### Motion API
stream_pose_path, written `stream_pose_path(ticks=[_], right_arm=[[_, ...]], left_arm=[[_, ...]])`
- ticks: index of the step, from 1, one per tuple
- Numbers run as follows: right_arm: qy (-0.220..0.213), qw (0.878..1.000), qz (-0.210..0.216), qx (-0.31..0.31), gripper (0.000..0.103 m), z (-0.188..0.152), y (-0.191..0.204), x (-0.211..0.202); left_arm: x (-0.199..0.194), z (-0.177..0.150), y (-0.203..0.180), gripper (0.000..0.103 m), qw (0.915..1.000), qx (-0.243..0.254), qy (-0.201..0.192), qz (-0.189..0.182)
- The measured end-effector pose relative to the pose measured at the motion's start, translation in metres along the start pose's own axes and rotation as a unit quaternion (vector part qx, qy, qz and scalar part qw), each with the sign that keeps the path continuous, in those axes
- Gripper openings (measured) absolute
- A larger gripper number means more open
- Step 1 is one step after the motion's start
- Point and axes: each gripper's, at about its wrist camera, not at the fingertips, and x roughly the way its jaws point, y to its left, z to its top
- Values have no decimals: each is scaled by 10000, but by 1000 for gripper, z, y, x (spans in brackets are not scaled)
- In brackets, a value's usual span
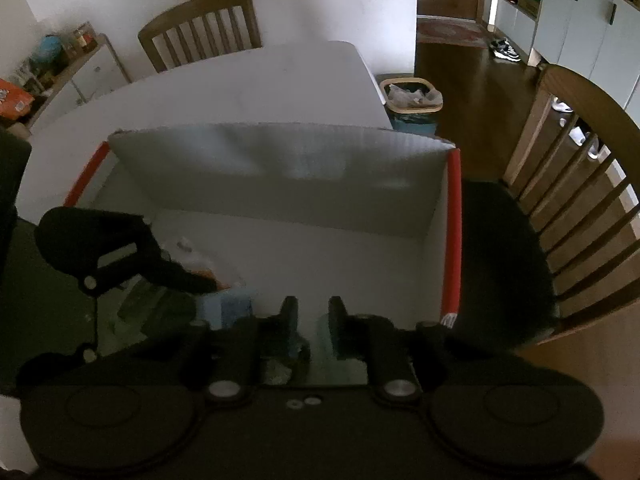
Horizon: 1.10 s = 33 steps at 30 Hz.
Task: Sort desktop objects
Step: 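Open the right tool to drop the teal stick while the left tool releases the blue-white packet into the box, then move both tools back from the shoebox to the pile on the turntable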
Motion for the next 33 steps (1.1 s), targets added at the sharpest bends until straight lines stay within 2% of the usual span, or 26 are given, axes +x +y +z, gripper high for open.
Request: stream_pose_path(ticks=[4,14,21,28,33], right_arm=[[-72,10000,-16,58,24,-1,-3,-6],[-153,9999,6,39,25,-1,4,-21],[-236,9996,58,-156,29,-4,22,-34],[-302,9992,-5,-276,40,-10,42,-43],[-434,9987,-90,-233,45,-15,55,-52]], left_arm=[[-8,-2,2,87,9999,-101,-124,-17],[-58,-19,-4,87,9957,-347,-836,200],[-89,-39,-11,87,9889,-630,-1305,343],[-118,-62,-15,87,9810,-894,-1642,515],[-132,-81,-11,87,9757,-1082,-1835,509]])
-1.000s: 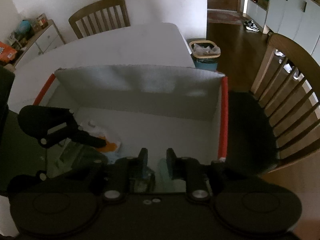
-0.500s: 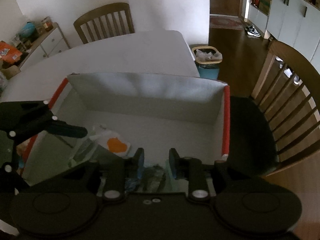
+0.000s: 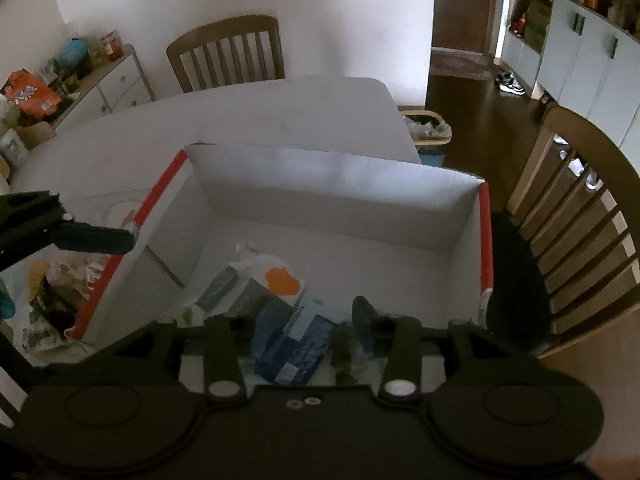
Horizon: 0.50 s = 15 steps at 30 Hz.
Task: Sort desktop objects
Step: 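Move both tools back from the shoebox to the pile on the turntable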
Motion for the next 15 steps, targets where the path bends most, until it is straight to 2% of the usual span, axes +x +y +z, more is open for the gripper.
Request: stream_pose_path(ticks=[8,10,15], right_arm=[[-239,9995,-140,173,57,-11,27,-18],[-283,9992,-181,195,62,-13,35,-20],[-349,9986,-291,275,63,-20,57,-23]], left_arm=[[-35,-24,10,87,9995,-197,-239,-68],[-44,-30,12,87,9993,-213,-293,-96],[-62,-44,19,87,9988,-220,-413,-158]])
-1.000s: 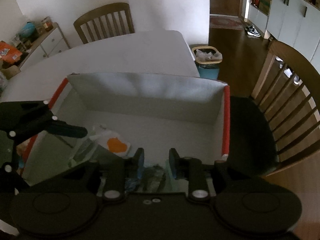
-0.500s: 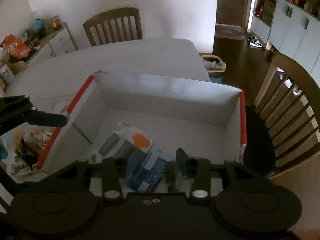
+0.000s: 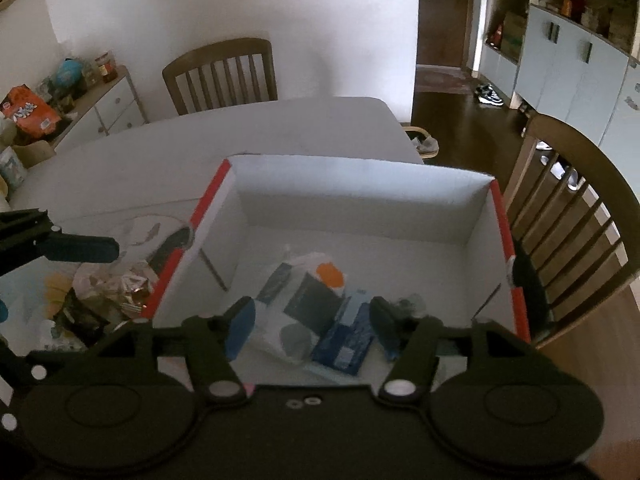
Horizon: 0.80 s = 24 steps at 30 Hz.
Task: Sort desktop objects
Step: 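Move both tools back from the shoebox to the pile on the turntable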
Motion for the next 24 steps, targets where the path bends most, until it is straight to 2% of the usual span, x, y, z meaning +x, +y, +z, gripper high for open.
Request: stream_pose_path(ticks=[11,16,24], right_arm=[[-119,9998,-68,158,65,-15,54,-7],[-193,9996,-26,183,71,-18,80,-9],[-258,9996,17,138,74,-22,121,-10]], left_arm=[[-45,-34,25,88,9999,-114,-121,-44],[-69,-47,39,97,9996,-167,-215,29],[-100,-67,61,100,9989,-307,-324,122]])
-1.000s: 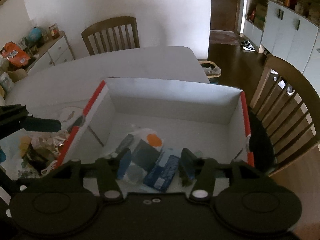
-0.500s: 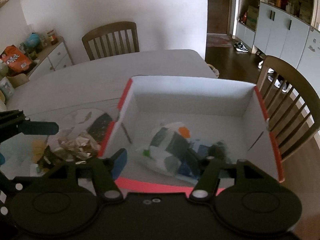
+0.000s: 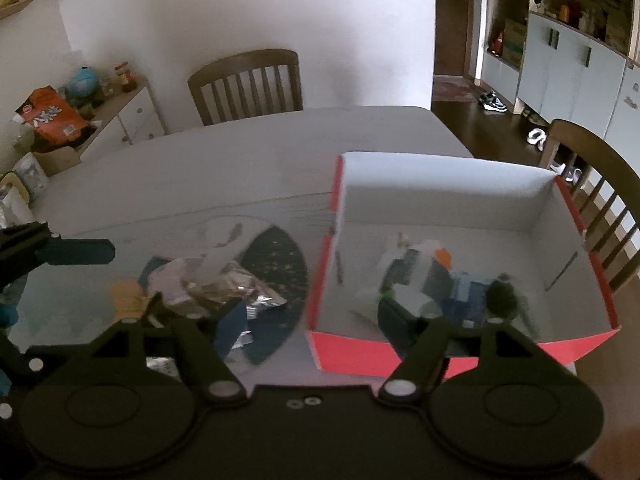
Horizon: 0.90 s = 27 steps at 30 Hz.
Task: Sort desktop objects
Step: 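Move both tools back from the shoebox to the pile on the turntable, then grasp the dark labelled snack packet with the right tool while the left tool grasps the white pouch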
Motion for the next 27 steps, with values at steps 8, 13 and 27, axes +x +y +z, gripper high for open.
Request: stream_pose_path(ticks=[8,13,27], right_arm=[[-40,10000,65,-41,79,-4,34,3],[-46,9999,93,-75,81,-9,51,9],[-39,9994,233,-269,88,-19,89,20]], left_arm=[[-23,-22,21,102,9998,-153,-68,118],[-38,-38,32,102,9993,-196,-147,299],[-53,-83,66,103,9973,-520,-5,511]])
